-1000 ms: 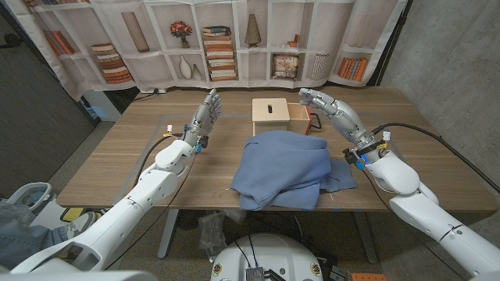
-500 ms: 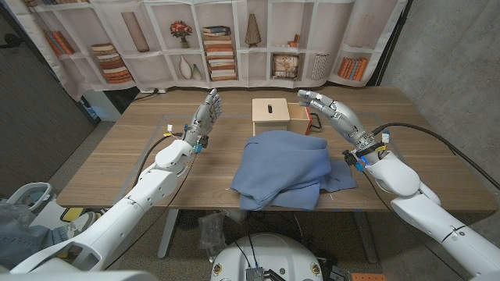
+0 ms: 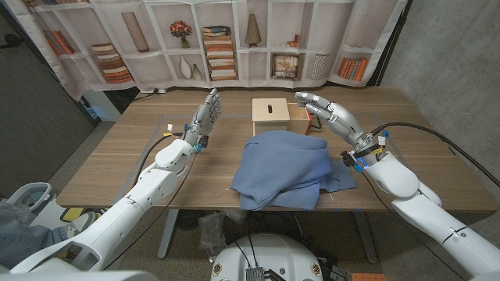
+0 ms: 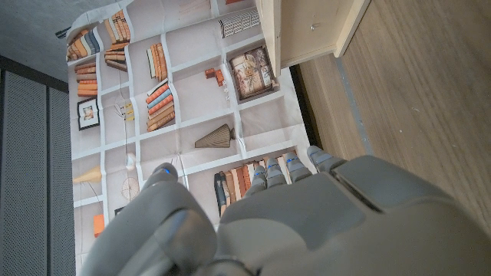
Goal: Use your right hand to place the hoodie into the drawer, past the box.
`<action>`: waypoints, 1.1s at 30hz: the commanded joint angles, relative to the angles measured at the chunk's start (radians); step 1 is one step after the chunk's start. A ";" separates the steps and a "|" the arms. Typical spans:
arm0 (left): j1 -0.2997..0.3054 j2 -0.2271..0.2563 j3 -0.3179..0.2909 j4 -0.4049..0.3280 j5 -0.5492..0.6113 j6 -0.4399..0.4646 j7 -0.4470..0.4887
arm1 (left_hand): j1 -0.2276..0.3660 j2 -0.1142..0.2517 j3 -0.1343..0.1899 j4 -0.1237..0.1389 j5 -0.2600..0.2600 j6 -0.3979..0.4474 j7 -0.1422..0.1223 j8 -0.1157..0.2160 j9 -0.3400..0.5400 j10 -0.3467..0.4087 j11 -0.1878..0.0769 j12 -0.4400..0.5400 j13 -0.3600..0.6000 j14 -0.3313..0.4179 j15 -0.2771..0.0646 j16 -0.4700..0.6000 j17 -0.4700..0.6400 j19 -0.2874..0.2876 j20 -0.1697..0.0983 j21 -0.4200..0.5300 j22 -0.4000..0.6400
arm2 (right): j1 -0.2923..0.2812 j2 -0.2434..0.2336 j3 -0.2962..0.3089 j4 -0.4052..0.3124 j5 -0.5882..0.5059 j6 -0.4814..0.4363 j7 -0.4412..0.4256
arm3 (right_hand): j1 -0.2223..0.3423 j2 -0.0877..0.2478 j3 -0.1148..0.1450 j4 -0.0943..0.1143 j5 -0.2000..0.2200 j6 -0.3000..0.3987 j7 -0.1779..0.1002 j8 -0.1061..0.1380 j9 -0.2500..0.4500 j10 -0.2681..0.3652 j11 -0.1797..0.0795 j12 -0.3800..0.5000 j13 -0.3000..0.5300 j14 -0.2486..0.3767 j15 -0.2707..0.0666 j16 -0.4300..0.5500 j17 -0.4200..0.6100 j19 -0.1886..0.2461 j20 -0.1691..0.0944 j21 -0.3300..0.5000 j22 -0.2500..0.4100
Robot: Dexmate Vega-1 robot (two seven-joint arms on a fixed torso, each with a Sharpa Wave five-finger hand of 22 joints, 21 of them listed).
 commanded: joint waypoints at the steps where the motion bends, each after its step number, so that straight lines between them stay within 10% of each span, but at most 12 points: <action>1: 0.003 0.009 -0.003 -0.007 -0.001 0.011 0.003 | 0.010 -0.001 -0.002 0.000 -0.001 0.004 -0.001 0.004 0.003 -0.002 0.002 0.005 0.003 -0.003 0.004 0.006 0.004 -0.010 -0.050 0.006 0.001 | -0.034 -0.004 0.025 -0.035 -0.070 -0.010 -0.043 | 0.014 -0.002 0.005 -0.005 0.007 -0.002 -0.008 -0.003 0.004 0.006 -0.006 -0.003 0.006 0.002 -0.004 0.000 0.004 0.002 -0.024 -0.002 0.004; 33: 0.032 0.026 -0.015 -0.057 -0.015 0.033 0.023 | 0.016 0.003 -0.007 -0.002 -0.004 0.005 0.001 0.003 0.003 -0.002 0.002 0.005 0.003 -0.003 0.003 0.006 0.004 -0.011 -0.051 0.006 0.001 | -0.070 -0.024 0.052 -0.084 -0.187 -0.039 -0.063 | 0.018 -0.002 0.005 -0.005 0.008 -0.005 -0.012 -0.006 0.004 0.002 -0.008 -0.011 0.006 0.005 -0.002 -0.001 0.004 0.011 -0.022 -0.013 0.004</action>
